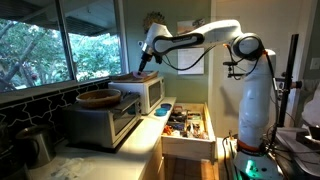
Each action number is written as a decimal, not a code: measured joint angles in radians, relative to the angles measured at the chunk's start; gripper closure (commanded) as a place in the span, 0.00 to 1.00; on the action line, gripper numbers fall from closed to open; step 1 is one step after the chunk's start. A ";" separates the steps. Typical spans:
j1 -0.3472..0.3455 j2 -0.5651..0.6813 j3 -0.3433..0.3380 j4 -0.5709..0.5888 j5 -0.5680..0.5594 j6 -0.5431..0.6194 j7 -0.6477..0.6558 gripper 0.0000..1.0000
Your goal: Pick up the purple bowl and put it in the blue mug
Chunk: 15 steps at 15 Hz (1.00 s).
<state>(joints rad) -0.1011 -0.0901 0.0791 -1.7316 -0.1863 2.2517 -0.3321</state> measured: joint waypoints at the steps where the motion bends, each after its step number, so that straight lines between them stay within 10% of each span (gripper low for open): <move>1: 0.000 -0.021 -0.022 -0.055 -0.015 0.002 0.042 0.99; 10: -0.017 -0.080 -0.110 -0.271 -0.054 0.017 0.206 0.99; 15: -0.086 -0.053 -0.190 -0.386 -0.284 0.016 0.260 0.99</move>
<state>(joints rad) -0.1875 -0.1430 -0.1112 -2.1173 -0.4701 2.2679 -0.0721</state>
